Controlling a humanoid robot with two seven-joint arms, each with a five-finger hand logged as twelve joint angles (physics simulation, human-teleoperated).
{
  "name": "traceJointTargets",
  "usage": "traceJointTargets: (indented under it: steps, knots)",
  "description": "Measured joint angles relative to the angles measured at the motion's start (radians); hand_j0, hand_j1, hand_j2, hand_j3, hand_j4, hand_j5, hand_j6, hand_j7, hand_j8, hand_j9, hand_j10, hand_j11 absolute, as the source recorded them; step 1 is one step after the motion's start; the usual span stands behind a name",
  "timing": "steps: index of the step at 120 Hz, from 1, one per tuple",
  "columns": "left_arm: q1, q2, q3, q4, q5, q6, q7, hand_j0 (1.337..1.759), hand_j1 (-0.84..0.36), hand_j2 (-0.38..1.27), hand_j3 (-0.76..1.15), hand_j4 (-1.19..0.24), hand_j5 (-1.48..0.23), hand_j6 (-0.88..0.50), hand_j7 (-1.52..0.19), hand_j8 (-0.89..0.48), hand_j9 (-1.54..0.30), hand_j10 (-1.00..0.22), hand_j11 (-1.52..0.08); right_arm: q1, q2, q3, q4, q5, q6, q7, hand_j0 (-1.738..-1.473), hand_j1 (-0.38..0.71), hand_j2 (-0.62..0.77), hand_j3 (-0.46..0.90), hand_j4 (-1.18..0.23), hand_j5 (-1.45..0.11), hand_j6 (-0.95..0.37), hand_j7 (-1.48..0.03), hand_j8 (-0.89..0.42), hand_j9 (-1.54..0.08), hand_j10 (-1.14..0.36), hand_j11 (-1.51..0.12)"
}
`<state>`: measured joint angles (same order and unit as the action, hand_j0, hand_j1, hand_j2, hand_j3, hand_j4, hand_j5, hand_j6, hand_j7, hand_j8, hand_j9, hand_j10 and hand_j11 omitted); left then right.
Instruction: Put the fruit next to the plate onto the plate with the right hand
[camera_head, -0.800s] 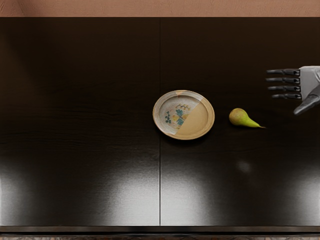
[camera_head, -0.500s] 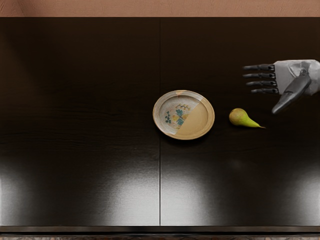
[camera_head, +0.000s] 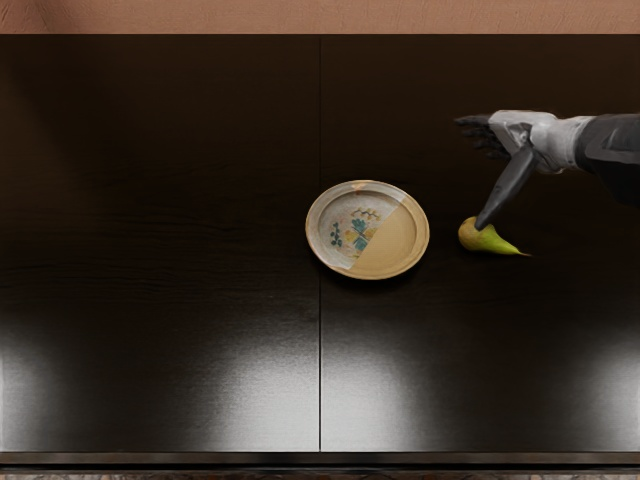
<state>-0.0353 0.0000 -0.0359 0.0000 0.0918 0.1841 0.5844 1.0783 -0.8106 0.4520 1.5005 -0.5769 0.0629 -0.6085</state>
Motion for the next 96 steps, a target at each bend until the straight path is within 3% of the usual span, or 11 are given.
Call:
traceJointTargets:
  steps: [31, 96]
  knots:
    - [0.000, 0.000, 0.000, 0.000, 0.000, 0.000, 0.000, 1.658, 0.35, 0.00, 0.00, 0.00, 0.00, 0.00, 0.00, 0.00, 0.00, 0.00, 0.00, -0.015, 0.067, -0.096, 0.038, -0.134, -0.162, -0.002, -1.658, -0.35, 0.00, 0.00, 0.00, 0.00, 0.00, 0.00, 0.00, 0.00, 0.00, 0.00]
    - [0.000, 0.000, 0.000, 0.000, 0.000, 0.000, 0.000, 1.658, 0.35, 0.00, 0.00, 0.00, 0.00, 0.00, 0.00, 0.00, 0.00, 0.00, 0.00, -0.001, 0.114, -0.235, 0.041, -0.275, -0.220, -0.002, -1.658, -0.35, 0.00, 0.00, 0.00, 0.00, 0.00, 0.00, 0.00, 0.00, 0.00, 0.00]
